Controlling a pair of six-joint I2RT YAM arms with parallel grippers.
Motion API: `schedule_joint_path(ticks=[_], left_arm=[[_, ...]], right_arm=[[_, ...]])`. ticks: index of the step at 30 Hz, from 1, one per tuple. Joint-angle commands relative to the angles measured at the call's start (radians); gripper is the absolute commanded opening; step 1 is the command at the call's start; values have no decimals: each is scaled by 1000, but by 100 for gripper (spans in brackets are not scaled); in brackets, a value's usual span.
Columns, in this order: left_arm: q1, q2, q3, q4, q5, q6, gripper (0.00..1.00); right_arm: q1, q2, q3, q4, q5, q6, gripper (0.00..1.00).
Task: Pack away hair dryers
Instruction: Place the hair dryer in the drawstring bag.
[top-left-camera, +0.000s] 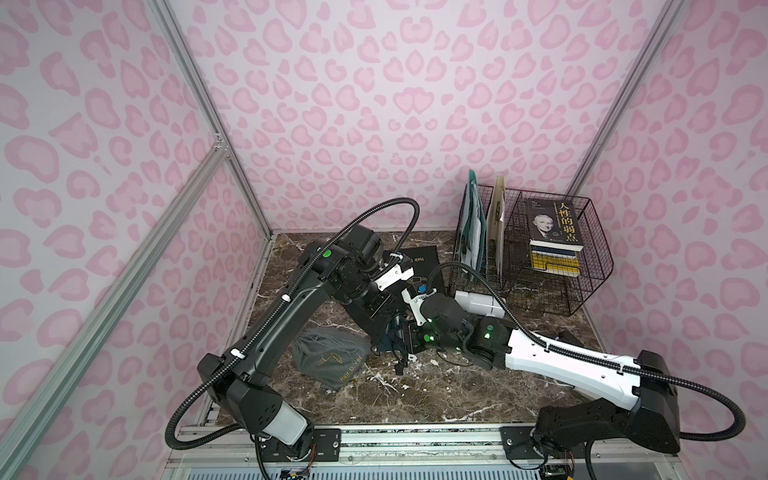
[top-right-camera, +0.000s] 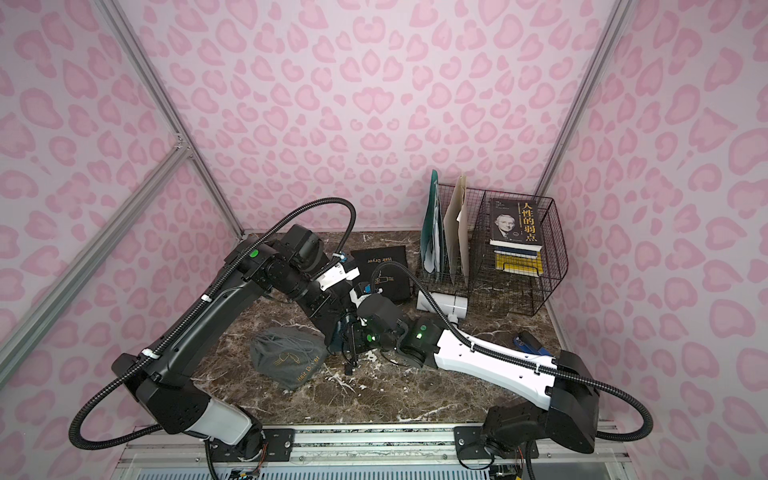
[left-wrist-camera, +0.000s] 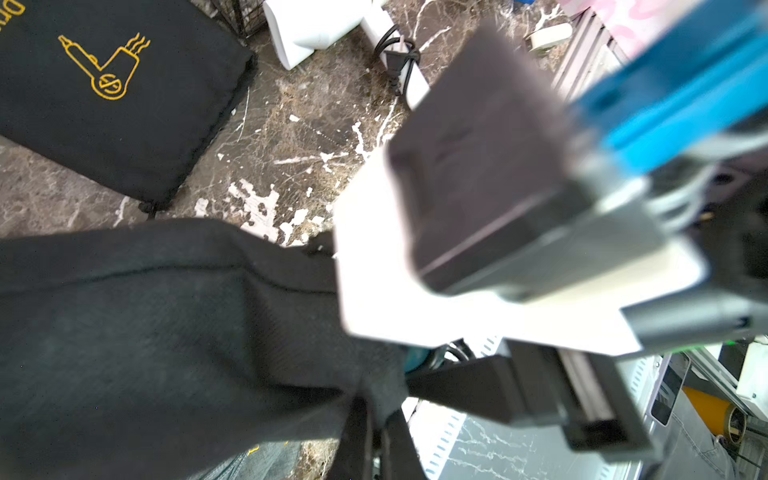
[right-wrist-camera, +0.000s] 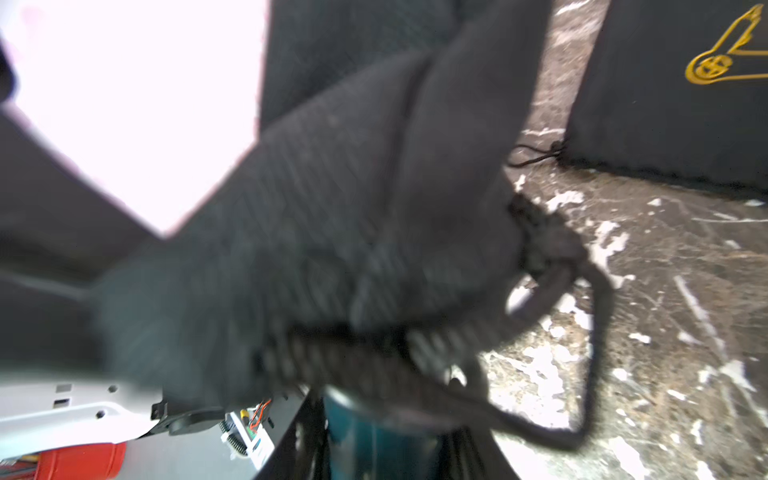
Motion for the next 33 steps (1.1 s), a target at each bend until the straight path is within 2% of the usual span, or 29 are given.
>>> schedule_joint_path(ticks=[1, 6, 13, 20, 26, 33], left_arm=[[-1, -8, 17, -14, 47, 20, 2], [-1, -9, 20, -13, 41, 26, 2], [-1, -18, -28, -30, 142, 34, 2], [-2, -32, -61, -55, 181, 44, 2], [-2, -29, -77, -44, 207, 26, 2], [-3, -2, -20, -54, 210, 27, 2]], right_arm=[[-1, 6, 4, 64, -29, -2, 0], [-1, -19, -14, 96, -74, -13, 0], [-6, -25, -7, 36, -106, -33, 0], [-12, -32, -21, -26, -102, -35, 0], [-14, -63, -38, -31, -95, -25, 12], [-18, -79, -27, -53, -100, -29, 24]])
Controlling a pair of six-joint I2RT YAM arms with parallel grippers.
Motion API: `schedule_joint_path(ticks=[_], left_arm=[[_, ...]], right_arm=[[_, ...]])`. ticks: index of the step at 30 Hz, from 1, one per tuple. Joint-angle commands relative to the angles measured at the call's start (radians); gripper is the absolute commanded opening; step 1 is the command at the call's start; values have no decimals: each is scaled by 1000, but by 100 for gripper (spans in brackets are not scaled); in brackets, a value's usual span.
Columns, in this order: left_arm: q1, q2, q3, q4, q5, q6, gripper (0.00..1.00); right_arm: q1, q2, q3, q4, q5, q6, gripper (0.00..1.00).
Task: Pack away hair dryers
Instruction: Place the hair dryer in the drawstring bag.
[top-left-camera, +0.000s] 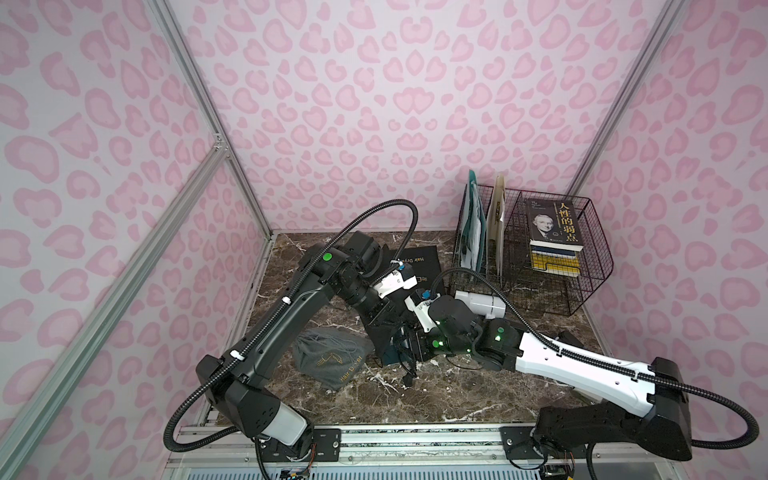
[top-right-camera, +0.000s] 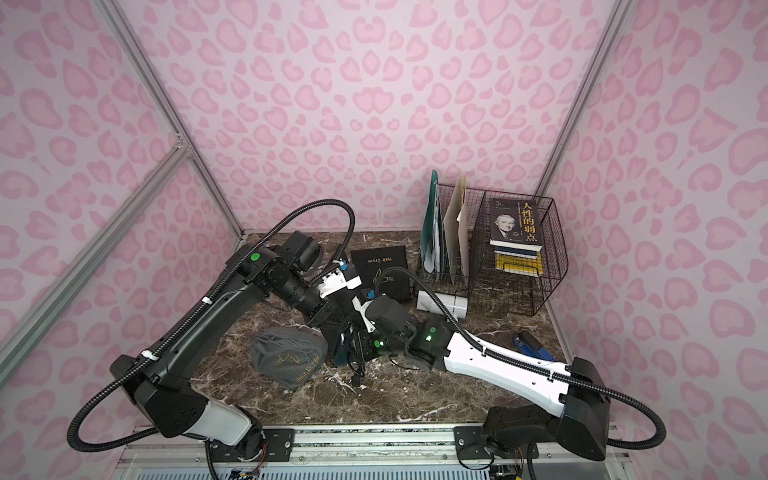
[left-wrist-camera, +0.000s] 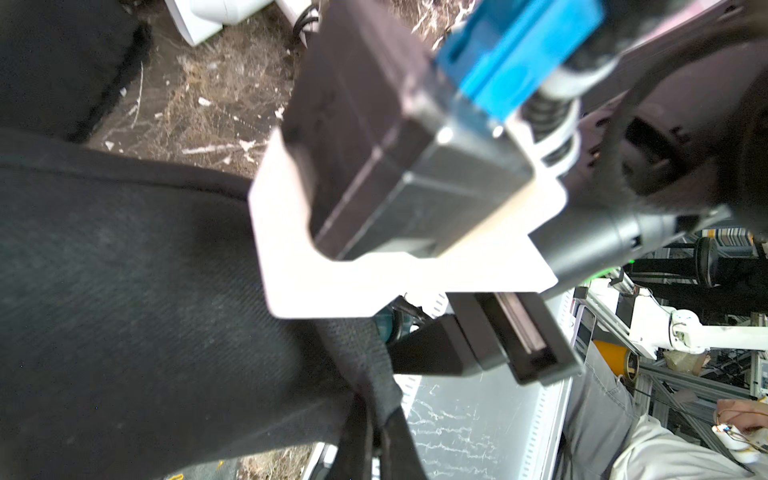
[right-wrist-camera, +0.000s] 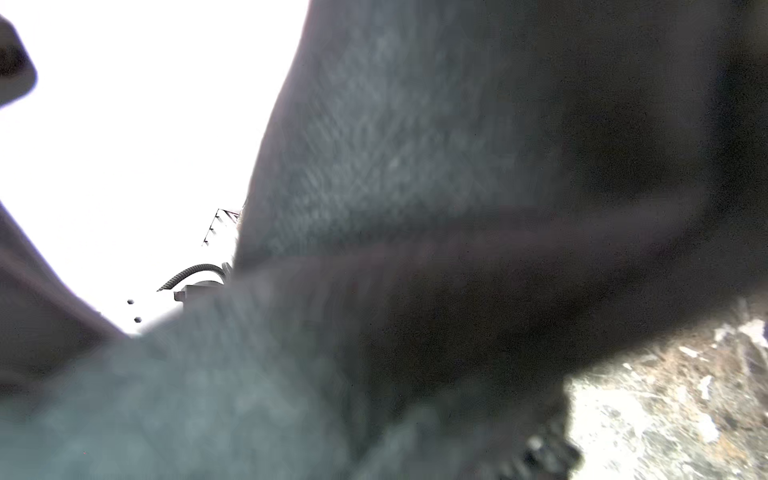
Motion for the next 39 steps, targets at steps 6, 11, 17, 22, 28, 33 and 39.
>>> schedule_joint_path(ticks=[6, 11, 17, 22, 28, 33, 39], left_arm=[[-1, 47, 78, -18, 33, 15, 2], [-1, 69, 105, -31, 55, 18, 2], [-1, 66, 106, -36, 58, 25, 2], [-1, 60, 106, -39, 64, 31, 2], [-1, 81, 135, -30, 84, 26, 2], [-1, 101, 180, -37, 81, 26, 2], [-1, 95, 186, -36, 60, 33, 2]], right_arm=[[-6, -2, 19, -7, -32, -15, 30], [-25, -7, 33, -36, -38, -27, 34], [-46, -16, 25, -20, -59, -30, 40], [-57, -7, 31, -23, -69, -34, 41], [-63, -2, 43, -18, -78, -40, 47], [-65, -10, 49, -22, -75, -33, 48], [-65, -53, 38, -17, -69, -32, 49]])
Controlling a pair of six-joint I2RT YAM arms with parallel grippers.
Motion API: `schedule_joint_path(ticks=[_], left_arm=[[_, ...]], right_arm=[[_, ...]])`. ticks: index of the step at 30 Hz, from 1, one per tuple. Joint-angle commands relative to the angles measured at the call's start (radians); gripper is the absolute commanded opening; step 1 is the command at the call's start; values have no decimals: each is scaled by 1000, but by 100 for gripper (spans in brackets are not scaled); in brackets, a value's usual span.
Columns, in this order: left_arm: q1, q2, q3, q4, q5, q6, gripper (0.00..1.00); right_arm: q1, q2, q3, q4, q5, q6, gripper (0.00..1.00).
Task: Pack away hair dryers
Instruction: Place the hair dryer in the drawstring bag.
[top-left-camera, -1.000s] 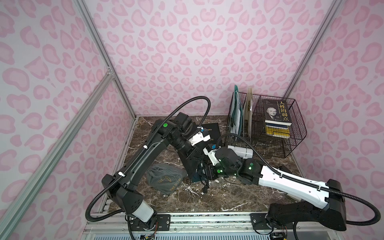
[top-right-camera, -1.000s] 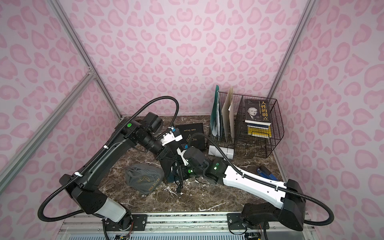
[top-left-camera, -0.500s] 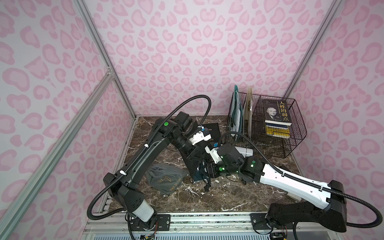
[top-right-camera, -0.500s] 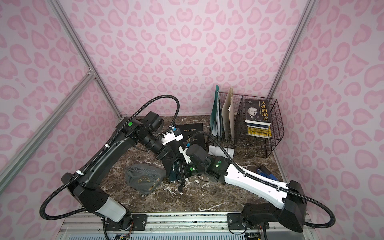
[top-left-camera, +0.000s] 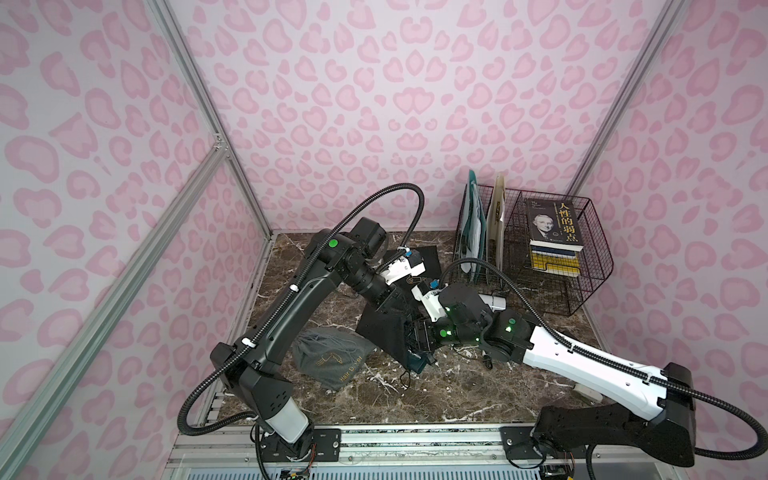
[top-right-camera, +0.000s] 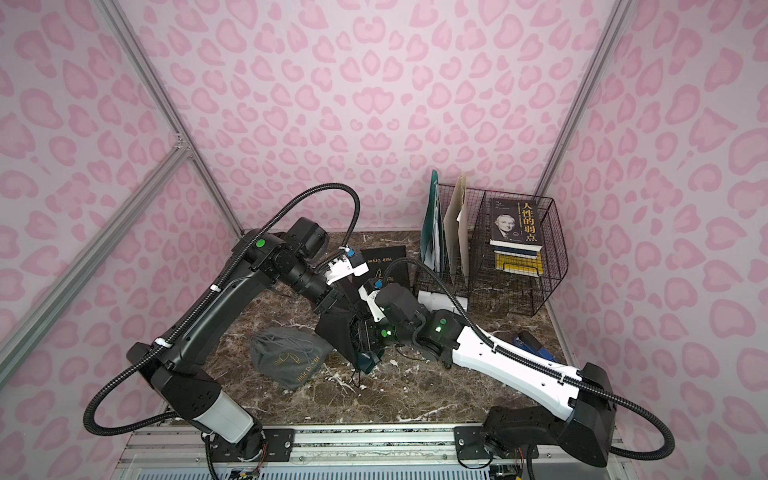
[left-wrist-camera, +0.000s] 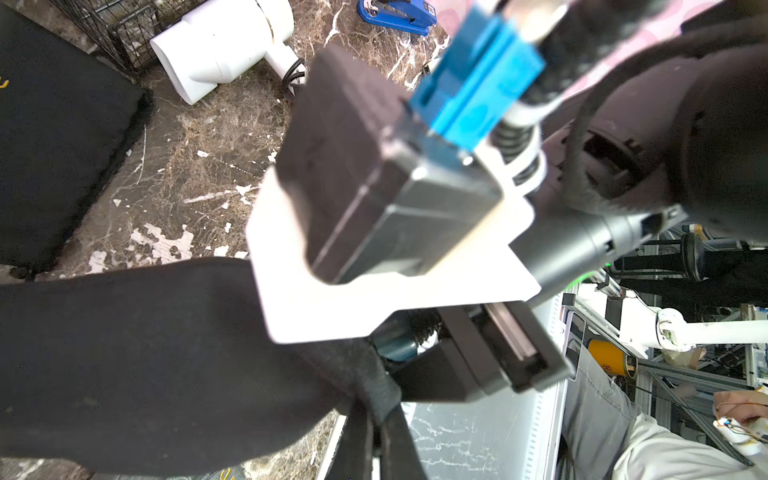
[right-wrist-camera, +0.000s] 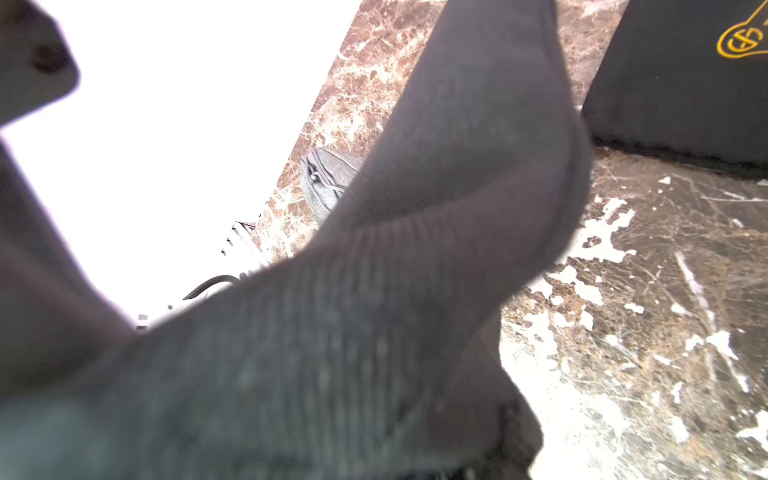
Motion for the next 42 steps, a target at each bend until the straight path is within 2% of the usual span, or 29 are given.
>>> schedule_joint_path(ticks=[1, 14, 18, 22, 30, 42], left_arm=[[-1, -8, 14, 2, 15, 15, 2], [1, -33, 68, -36, -2, 24, 2], [1, -31, 85, -44, 2, 28, 2], [1, -30, 88, -46, 8, 23, 2], [1, -39, 91, -51, 15, 22, 2], [1, -44, 104, -65, 47, 30, 2]], right_arm=[[2, -28, -6, 25, 5, -8, 49], [2, -200, -54, 19, 124, -36, 50], [2, -261, -107, 34, 186, -41, 49], [11, -297, -167, 86, 180, -38, 48], [41, -289, -188, 96, 244, -57, 48], [42, -212, -170, 110, 240, -106, 50]])
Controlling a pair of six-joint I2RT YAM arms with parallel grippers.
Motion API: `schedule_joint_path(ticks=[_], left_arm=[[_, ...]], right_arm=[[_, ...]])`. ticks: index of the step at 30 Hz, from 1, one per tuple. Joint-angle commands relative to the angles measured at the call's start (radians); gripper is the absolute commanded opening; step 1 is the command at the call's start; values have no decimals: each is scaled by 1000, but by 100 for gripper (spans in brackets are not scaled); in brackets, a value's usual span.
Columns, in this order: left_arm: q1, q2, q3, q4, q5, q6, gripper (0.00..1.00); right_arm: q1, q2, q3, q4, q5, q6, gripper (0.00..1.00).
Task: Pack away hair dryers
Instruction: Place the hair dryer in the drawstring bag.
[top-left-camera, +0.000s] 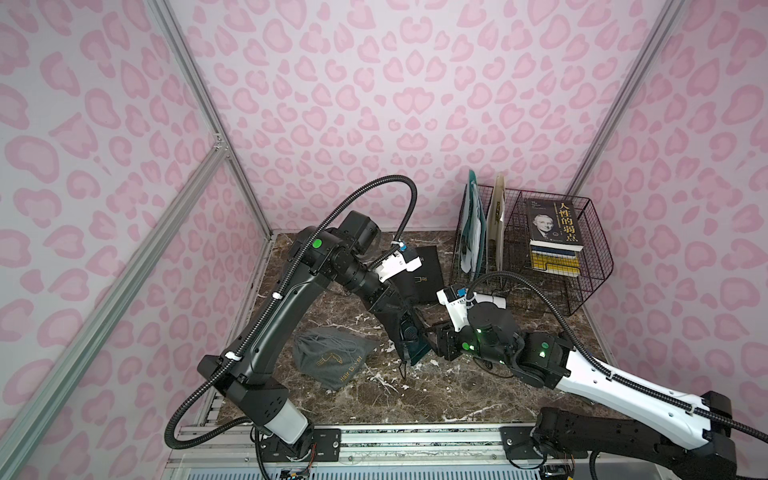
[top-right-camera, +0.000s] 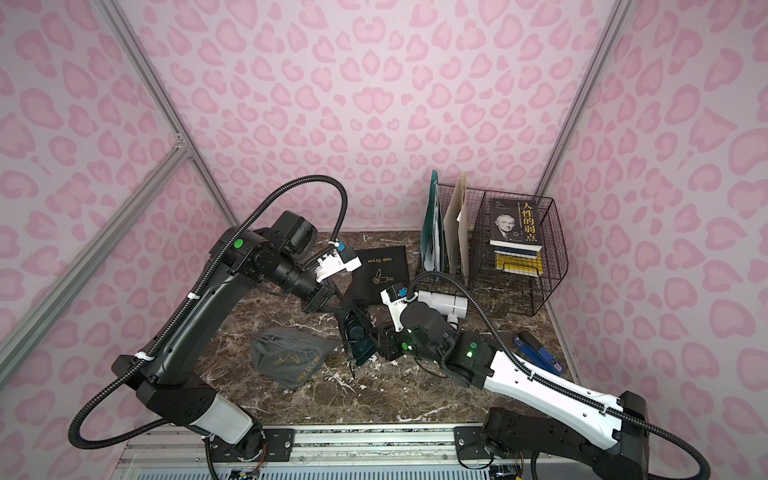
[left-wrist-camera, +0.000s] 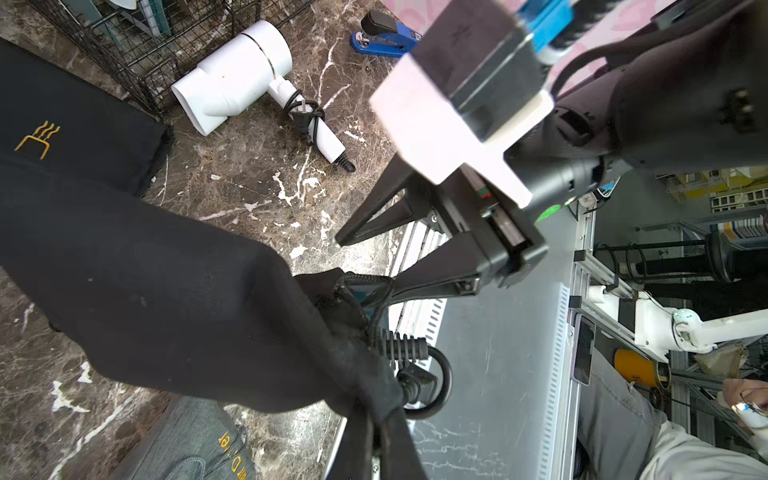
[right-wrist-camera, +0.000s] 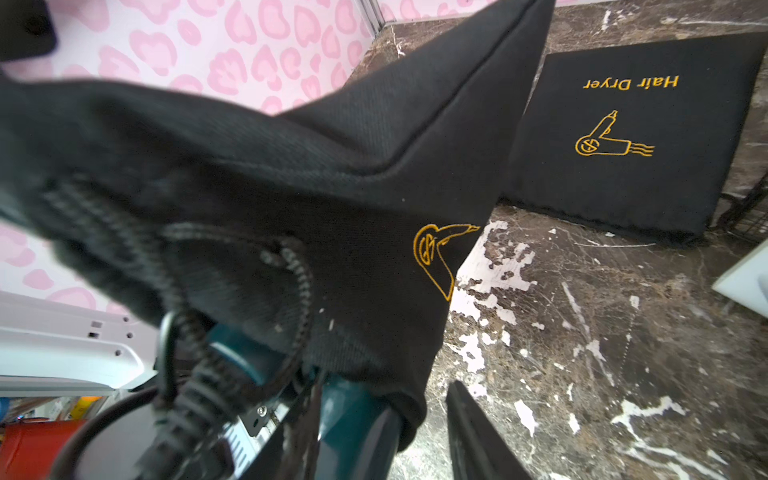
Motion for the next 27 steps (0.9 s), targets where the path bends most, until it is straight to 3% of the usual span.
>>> schedule_joint_path(ticks=[1, 12, 27], left_arm=[[0, -6, 15, -12, 54, 16, 2], [0, -10, 18, -50, 126, 62, 2], [0, 25, 64, -108, 121, 118, 2]], right_arm=[[1, 15, 11, 33, 9, -29, 50], [-1, 30, -1, 61, -49, -82, 53], [-21, -7, -68, 120, -157, -107, 53]])
